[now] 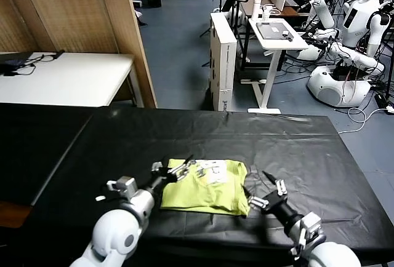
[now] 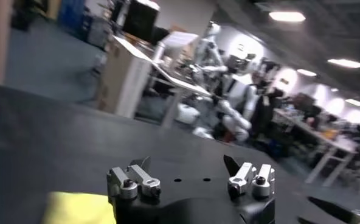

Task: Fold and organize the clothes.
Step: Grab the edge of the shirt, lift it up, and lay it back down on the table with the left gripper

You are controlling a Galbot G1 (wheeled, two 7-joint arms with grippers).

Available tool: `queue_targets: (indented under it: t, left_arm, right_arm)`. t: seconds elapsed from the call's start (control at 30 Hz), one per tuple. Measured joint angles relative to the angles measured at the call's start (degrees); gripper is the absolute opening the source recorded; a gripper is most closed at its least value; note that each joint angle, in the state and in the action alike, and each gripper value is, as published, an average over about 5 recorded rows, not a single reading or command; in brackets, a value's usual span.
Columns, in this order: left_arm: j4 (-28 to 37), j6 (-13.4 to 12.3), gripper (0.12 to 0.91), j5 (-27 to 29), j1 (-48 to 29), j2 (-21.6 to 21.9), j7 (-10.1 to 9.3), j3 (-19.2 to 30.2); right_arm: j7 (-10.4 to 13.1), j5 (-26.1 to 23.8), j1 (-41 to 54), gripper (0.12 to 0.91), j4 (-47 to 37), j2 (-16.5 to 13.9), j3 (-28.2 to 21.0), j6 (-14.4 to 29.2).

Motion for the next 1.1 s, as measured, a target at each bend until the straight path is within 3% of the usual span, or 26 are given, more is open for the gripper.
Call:
queue_targets:
  t: [0.23,0.63,0.73,0.93,1.0,1.1]
  left_arm:
    - [-0.28,0.0,0.907,1.54,2.27,-0.6,0.01,-2.11]
    - [-0.23,0.0,0.907,2.92,3.61,-1.0,0.1,-2.77]
    - [-0.18,0.0,0.907,3.04,3.68,-1.09,0.11,-2.77]
    - [-0.01,0.01,0.907,3.18,3.69,-1.17,0.11,-2.76]
    - [0.06,0.01,0.907,3.24,3.69,-1.18,0.12,-2.75]
    - [0.26,0.02,0.907,3.27,3.66,-1.11,0.14,-2.78]
  right_arm:
    - [-0.8,-2.0,0.19,0.895,-0.75,-2.58,-2.57,0.28]
    - [-0.34,-1.89,-1.5,0.666,-1.31,-3.19,-2.72,0.84]
    - [-0.3,-1.87,-1.82,0.56,-1.53,-3.2,-2.67,0.9]
    - [-0.18,-1.76,-2.54,0.236,-1.75,-3.09,-2.45,1.19]
    - [0.02,-1.28,-2.88,0.172,-1.67,-3.01,-2.05,1.33]
    - [0.49,0.1,-3.6,0.14,-1.39,-2.89,-0.99,1.39]
